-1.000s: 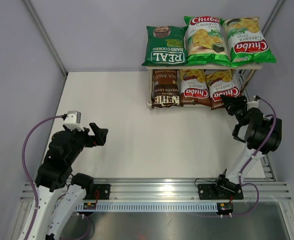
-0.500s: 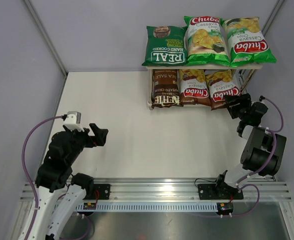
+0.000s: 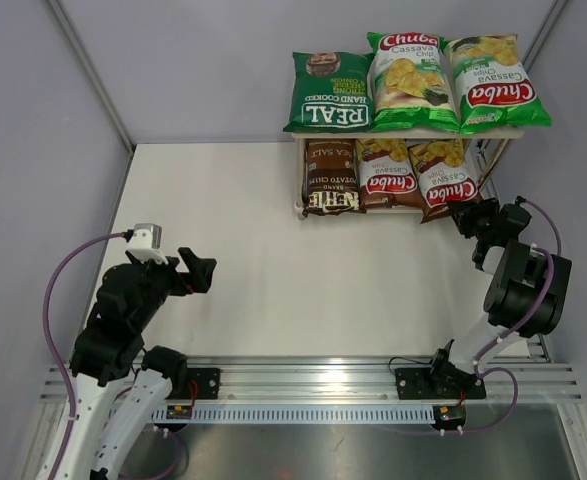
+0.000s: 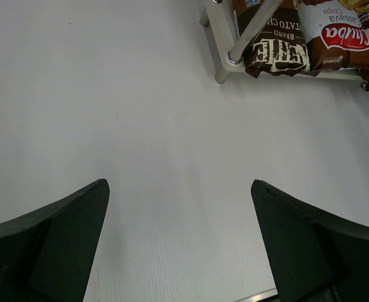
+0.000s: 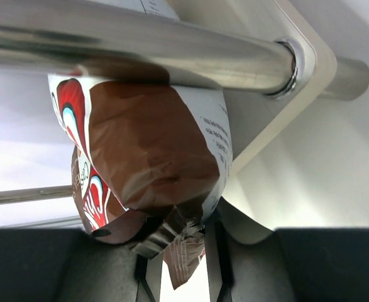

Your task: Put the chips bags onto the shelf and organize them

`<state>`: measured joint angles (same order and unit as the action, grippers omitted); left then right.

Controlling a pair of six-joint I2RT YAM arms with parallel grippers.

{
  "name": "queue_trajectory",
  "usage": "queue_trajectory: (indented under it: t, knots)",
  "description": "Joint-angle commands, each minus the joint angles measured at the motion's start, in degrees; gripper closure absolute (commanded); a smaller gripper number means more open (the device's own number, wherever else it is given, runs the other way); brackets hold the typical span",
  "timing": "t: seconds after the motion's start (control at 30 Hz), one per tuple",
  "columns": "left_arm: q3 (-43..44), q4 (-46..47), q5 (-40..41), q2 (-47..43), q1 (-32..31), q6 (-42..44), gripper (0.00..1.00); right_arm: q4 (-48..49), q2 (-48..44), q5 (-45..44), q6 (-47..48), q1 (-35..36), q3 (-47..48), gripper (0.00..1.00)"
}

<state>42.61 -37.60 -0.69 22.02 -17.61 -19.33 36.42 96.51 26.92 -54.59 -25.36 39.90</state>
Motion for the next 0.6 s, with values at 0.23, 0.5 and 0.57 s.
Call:
queue_trajectory:
  t: [0.23, 0.5, 0.57]
  knots:
    - [0.11, 2.18, 0.07, -0.4, -0.41, 0.35, 0.01, 7.17, 6.5, 6.83, -8.51, -2.58, 2.9, 0.73]
    - [0.11, 2.18, 0.25, -0.31, -0.5, 0.17, 0.01, 6.29, 7.2, 10.43, -13.61, -3.99, 2.03, 0.71]
    - [0.11, 2.27, 0.25, -0.31, -0.5, 0.17, 0.01, 7.86, 7.81, 11.75, -14.75, -3.99, 1.41, 0.7]
